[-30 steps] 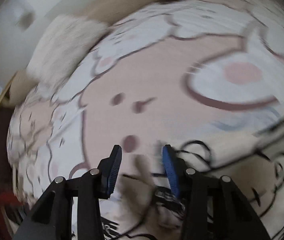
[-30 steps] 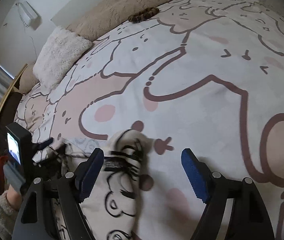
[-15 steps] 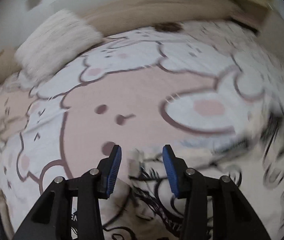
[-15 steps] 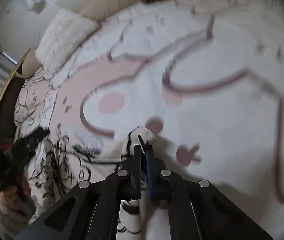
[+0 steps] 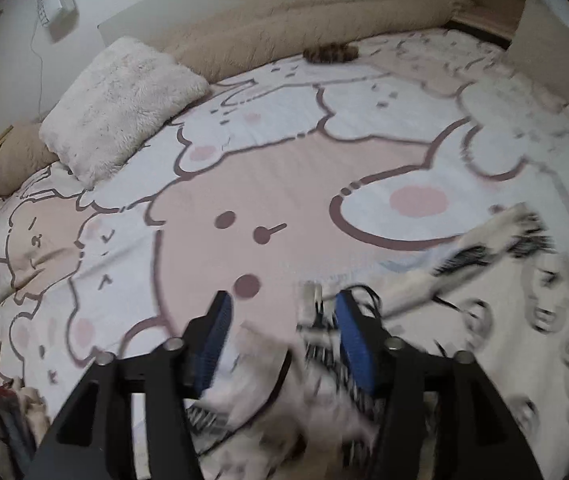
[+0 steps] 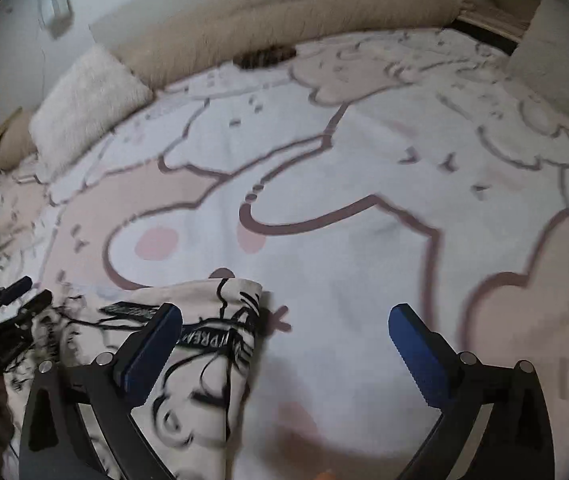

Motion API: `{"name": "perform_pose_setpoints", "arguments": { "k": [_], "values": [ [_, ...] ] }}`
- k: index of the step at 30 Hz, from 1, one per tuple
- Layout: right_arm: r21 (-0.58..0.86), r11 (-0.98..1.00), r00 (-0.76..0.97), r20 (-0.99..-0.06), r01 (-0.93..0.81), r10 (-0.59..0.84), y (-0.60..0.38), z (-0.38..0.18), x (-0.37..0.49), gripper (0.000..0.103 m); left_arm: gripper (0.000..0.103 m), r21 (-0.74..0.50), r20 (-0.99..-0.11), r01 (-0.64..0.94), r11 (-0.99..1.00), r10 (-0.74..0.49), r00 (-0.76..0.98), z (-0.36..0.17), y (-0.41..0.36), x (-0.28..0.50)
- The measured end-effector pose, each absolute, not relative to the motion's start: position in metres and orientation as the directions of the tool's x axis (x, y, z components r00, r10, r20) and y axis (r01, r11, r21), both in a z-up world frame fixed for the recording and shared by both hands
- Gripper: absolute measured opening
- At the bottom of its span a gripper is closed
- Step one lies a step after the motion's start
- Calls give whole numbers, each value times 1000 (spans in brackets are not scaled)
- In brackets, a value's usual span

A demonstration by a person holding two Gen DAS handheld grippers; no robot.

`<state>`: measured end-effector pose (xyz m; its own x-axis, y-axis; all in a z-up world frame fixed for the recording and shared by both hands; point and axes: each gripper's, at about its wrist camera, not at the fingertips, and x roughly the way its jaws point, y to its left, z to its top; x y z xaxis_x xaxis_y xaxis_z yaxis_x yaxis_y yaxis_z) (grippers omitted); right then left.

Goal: Fold clothes

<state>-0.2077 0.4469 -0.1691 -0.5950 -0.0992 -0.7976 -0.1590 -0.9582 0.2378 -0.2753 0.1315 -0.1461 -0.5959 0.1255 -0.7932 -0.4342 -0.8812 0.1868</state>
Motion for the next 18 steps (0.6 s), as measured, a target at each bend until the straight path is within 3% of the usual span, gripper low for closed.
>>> {"name": "perform_pose_setpoints", "arguments": {
  "k": [3,11,16,18],
  "values": [
    [314,-947,-570,-792,-75,-218,447,-151,-160,103,63,144,-819,-480,-865,168,-548,-114,101,-229],
    [226,-968,-427,-869,108,-250,378,-172,-21,101,66,155,-870,-537,-829,144,-473,-111,41,-83],
    [254,-957,-426,-857,144,-291,337,-185,14,67,66,276,-869,-560,-781,46,-493,-170,44,-19],
    [225,-956,-455,-843,186,-287,316,-183,11,64,66,326,-897,-605,-727,-35,-441,-202,45,-6]
  ]
}}
